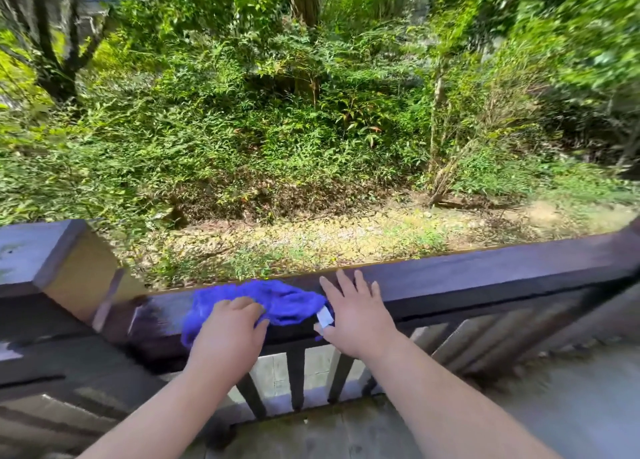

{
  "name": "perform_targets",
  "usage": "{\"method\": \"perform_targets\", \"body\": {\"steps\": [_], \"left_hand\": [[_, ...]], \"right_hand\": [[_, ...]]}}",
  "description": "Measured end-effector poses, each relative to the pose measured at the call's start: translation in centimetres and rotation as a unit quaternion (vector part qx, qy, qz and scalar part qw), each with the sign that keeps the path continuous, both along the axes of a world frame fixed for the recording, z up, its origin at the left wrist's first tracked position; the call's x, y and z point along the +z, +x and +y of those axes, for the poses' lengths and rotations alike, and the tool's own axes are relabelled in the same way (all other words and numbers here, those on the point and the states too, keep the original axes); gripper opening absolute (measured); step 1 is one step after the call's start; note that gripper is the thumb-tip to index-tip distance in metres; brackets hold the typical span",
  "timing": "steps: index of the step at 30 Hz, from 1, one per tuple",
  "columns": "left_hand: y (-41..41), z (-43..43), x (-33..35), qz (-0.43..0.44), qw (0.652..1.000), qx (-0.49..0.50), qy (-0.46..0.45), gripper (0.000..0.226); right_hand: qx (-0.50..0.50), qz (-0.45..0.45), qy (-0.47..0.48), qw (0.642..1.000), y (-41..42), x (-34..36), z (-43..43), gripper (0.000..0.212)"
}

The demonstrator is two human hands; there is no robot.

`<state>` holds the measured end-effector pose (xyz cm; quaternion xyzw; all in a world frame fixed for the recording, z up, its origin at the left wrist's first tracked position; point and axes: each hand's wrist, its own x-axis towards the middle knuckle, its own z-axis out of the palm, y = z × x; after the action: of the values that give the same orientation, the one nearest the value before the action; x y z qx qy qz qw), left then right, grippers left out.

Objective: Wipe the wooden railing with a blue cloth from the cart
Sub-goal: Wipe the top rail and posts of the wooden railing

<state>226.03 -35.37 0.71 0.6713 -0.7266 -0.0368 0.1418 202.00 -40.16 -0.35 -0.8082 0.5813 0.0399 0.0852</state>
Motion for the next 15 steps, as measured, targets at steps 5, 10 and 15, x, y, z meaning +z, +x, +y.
{"method": "perform_targets", "body": {"steps": [5,10,15], "left_hand": [[-6.0,-1.6,0.2,0.051,0.998,-0.039,-0.012,0.013],[-12.2,-4.1,0.9,0.053,0.997,-0.048,0.029,0.023],[-18.3,-6.0,1.3,0.034,0.997,-0.064,0.035,0.021]], "right_hand": [[0.009,0.012,-0.026,1.000,-4.5,0.0,-1.5,0.107],[0.015,0.014,-0.014,1.000,-9.8,-0.1,-3.8,0.117],[0.027,0.020,-0.013,0.999,-14.9,-0.8,-5.7,0.121]]}}
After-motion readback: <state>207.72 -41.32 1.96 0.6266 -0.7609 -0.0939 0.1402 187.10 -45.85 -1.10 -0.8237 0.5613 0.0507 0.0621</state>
